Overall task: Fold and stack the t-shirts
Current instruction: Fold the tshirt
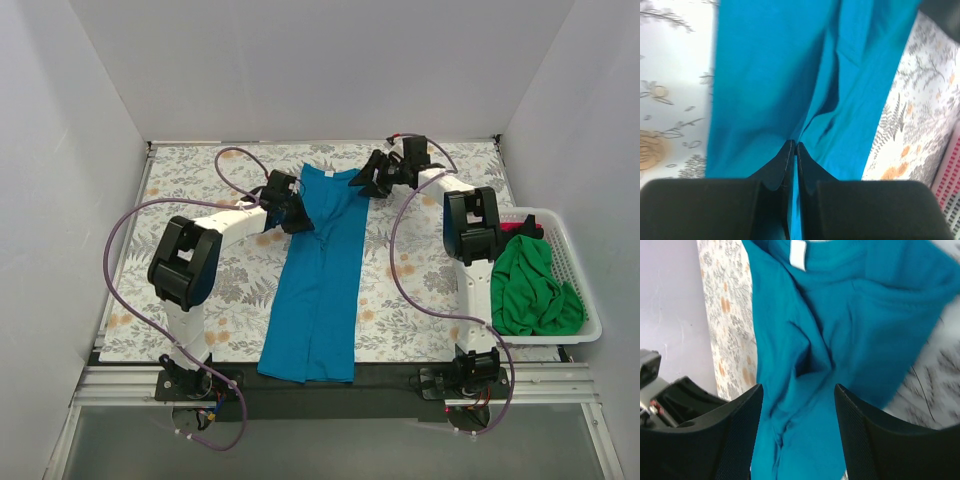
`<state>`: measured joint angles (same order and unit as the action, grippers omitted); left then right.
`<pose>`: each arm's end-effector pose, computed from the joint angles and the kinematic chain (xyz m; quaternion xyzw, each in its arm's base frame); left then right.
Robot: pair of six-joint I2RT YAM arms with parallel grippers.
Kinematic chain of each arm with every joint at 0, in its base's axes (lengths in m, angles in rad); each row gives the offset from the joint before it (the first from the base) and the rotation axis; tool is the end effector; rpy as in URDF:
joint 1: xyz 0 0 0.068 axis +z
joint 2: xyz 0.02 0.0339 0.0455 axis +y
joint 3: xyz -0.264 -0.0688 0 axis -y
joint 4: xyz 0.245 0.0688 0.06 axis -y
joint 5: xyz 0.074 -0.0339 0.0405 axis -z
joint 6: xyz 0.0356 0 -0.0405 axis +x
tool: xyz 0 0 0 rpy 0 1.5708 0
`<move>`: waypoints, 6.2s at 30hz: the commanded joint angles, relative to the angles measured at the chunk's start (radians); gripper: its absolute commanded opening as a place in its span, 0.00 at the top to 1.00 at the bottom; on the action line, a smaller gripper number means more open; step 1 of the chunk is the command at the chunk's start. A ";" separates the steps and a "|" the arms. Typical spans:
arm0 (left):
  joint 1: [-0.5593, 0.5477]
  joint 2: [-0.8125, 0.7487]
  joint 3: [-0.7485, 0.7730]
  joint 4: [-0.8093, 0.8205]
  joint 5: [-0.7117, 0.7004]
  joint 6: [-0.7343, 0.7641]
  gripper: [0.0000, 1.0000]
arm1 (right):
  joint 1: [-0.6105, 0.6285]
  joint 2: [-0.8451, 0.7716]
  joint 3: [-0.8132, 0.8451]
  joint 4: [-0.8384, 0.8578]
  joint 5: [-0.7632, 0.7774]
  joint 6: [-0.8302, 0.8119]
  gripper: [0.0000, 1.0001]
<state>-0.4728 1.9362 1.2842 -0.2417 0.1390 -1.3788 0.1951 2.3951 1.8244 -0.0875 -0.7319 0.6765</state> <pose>0.3663 -0.1929 0.1739 -0.3911 0.8561 -0.3041 0.1468 0.5172 0.1265 0.1494 0.0467 0.8517 0.4649 0.2374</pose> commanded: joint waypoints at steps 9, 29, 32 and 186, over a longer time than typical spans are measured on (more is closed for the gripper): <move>0.054 -0.059 -0.026 -0.062 -0.067 -0.117 0.99 | -0.046 -0.273 -0.278 -0.007 0.031 -0.158 0.33; 0.053 0.030 0.219 -0.045 -0.017 0.043 0.73 | -0.023 -0.579 -0.634 -0.130 0.066 -0.333 0.34; 0.053 0.093 0.250 0.001 0.060 0.049 0.76 | -0.013 -0.591 -0.675 -0.129 0.052 -0.330 0.34; -0.618 -0.527 -0.347 -0.757 -0.045 -0.485 1.00 | 0.489 -1.084 -1.030 -0.819 0.476 -0.327 0.99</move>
<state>-1.1015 1.4250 0.8875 -0.9691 0.0574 -1.8629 0.6830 1.2972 0.7021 -0.8204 -0.2481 0.3927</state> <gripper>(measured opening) 0.026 0.022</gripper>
